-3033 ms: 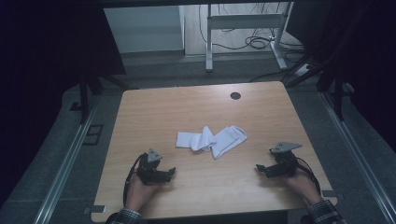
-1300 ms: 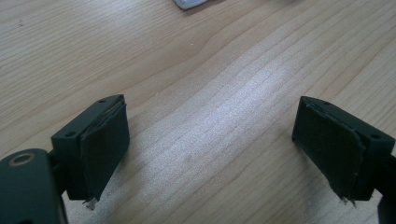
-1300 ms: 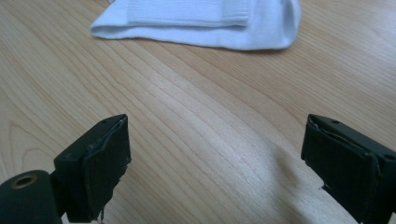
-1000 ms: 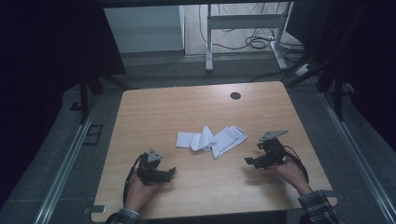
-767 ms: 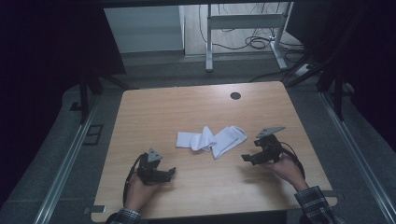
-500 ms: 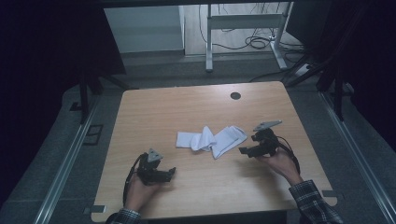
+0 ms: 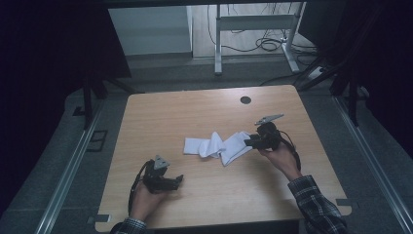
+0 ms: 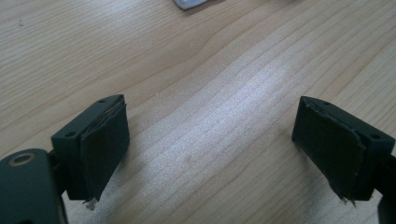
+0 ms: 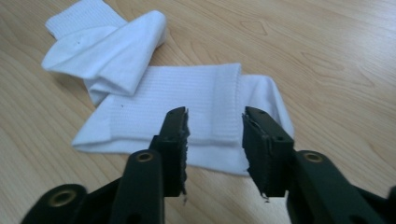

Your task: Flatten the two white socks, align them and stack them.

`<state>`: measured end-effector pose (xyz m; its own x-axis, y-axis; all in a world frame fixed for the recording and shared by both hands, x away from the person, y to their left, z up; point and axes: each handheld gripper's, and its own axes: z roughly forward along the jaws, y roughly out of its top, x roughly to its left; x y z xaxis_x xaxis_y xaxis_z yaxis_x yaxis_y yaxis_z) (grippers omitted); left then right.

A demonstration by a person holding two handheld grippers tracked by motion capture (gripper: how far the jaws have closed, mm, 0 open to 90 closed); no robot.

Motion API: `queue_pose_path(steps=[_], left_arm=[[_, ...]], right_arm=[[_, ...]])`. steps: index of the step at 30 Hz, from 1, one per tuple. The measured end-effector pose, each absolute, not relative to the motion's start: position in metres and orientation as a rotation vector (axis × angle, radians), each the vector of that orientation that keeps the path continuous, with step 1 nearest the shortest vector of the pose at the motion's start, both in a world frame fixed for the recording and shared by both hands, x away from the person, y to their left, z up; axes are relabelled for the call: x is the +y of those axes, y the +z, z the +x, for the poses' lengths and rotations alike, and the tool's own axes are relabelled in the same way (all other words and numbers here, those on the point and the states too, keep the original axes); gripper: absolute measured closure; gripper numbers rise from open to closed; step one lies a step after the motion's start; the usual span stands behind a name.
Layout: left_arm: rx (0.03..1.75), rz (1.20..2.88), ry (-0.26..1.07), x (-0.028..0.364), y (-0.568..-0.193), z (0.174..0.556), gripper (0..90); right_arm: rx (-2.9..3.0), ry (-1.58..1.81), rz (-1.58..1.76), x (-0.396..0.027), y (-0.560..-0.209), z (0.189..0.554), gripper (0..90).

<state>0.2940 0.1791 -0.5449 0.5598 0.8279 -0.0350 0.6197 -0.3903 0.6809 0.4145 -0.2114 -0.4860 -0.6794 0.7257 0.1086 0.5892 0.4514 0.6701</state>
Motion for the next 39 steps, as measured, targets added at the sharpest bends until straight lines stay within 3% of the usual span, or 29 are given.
queue_pose_path(steps=[7, 22, 25, 28, 39], left_arm=[[1.156, 2.139, 0.411, 0.179, -0.545, 0.294, 11.2], [1.156, 2.139, 0.412, 0.179, -0.545, 0.294, 11.1], [1.156, 2.139, 0.412, 0.179, -0.545, 0.294, 11.2], [1.156, 2.139, 0.412, 0.179, -0.545, 0.294, 11.1], [1.155, 2.142, 0.412, 0.179, -0.545, 0.294, 11.1]], right_arm=[[2.510, 0.965, 1.152, -0.196, -0.493, 0.429, 71.5], [2.531, 0.854, 1.145, -0.181, -0.518, 0.447, 66.3], [2.543, 0.862, 1.134, -0.181, -0.521, 0.446, 76.3], [2.550, 0.833, 1.117, -0.180, -0.519, 0.443, 81.3], [2.516, 0.925, 1.168, -0.205, -0.480, 0.437, 81.7]])
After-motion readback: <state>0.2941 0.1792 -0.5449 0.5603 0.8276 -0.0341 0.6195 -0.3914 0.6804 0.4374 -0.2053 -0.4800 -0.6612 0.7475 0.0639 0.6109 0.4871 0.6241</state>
